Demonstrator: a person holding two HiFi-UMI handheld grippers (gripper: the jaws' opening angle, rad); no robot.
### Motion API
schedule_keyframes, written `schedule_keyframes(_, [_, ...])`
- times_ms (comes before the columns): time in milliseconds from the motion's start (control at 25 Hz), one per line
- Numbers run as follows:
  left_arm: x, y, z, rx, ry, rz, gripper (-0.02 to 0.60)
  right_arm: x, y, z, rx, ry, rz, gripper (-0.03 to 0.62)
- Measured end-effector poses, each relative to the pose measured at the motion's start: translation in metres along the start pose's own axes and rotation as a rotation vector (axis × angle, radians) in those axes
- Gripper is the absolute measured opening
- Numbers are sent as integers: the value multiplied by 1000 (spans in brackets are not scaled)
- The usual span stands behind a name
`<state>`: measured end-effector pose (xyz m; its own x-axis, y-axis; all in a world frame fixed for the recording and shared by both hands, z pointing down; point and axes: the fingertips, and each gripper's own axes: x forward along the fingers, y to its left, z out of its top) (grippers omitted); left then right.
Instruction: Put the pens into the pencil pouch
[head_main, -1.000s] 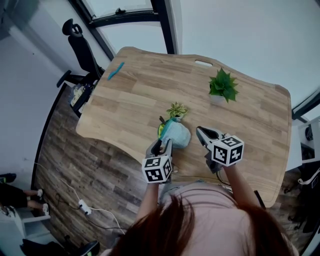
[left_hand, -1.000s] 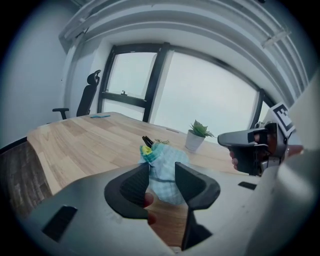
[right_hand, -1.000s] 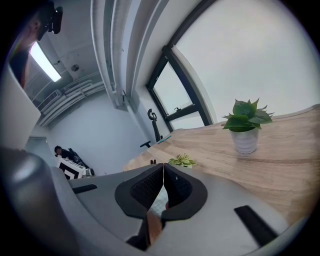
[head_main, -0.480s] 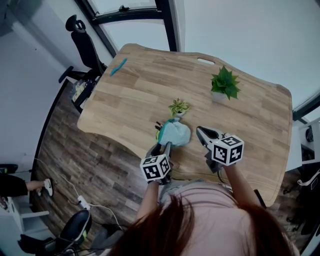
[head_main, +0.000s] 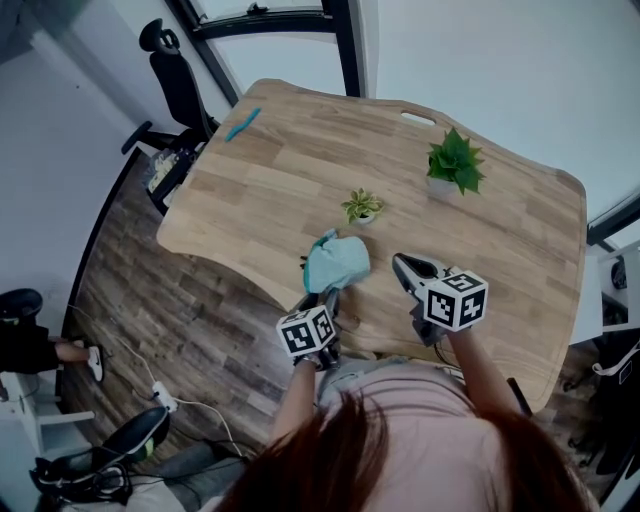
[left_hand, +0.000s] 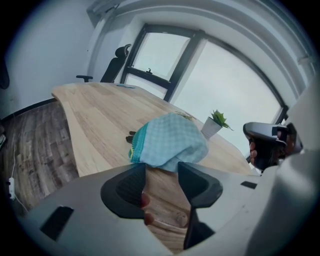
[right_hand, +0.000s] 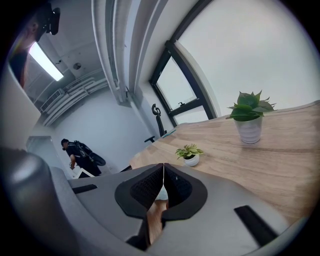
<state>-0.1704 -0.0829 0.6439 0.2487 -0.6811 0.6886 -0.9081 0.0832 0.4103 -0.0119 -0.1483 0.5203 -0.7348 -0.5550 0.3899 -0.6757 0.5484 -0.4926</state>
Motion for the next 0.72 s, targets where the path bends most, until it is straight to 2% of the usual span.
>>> schedule_keyframes(440, [-8,15,-31,-47,51,40,196,-7,10,-8,-12,8,19,3])
schedule_keyframes(600, [-18,14,-36,-55,16,53,196,-14,14,-13,-28,8,29,3])
schedule_keyframes(720, [-26,7,-33,-34,-27,44,189,-19,16,-12,-74,-6,31,3])
